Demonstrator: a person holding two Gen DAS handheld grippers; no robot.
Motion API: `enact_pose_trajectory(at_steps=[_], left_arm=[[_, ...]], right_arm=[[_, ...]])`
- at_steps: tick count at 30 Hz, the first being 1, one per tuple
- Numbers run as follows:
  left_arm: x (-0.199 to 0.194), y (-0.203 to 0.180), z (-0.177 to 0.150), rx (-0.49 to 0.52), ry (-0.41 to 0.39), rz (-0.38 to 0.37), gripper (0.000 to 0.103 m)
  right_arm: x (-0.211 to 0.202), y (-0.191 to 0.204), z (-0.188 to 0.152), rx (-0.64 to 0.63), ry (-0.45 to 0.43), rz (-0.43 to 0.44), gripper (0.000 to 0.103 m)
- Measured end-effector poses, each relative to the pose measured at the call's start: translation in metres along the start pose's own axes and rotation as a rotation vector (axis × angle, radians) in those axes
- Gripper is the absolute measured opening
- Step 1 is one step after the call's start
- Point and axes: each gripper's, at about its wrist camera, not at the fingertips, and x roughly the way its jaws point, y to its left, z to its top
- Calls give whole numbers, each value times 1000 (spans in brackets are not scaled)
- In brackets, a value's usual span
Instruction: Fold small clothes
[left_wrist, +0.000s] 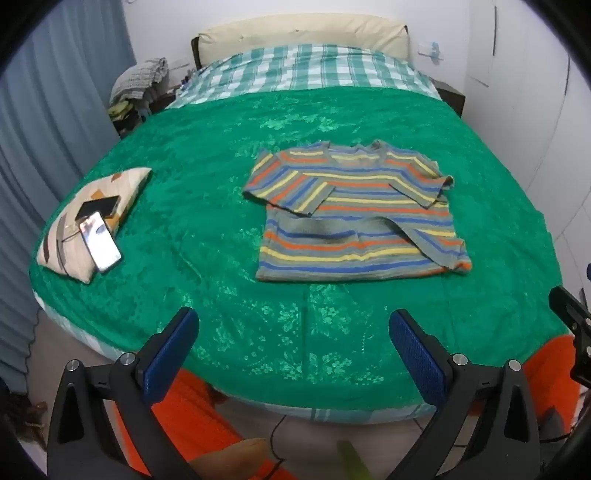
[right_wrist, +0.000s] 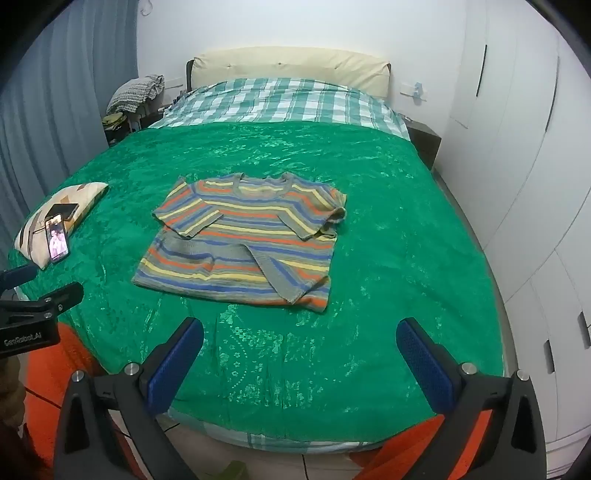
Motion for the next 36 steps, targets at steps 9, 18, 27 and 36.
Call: enact_pose_trajectory(at_steps=[9, 18, 27, 36], left_arm=[[3, 7, 1, -5, 20, -7, 103], [10, -2, -4, 26, 0, 41, 103], [11, -4, -3, 32, 33, 20, 103], [12, -4, -2, 36, 34, 20, 103]], right_arm=[[3, 7, -2, -17, 6, 1, 103], [3, 1, -3, 17, -1, 73, 103], [6, 1, -3, 19, 6, 57, 103], [6, 4, 1, -11, 41, -11, 103]])
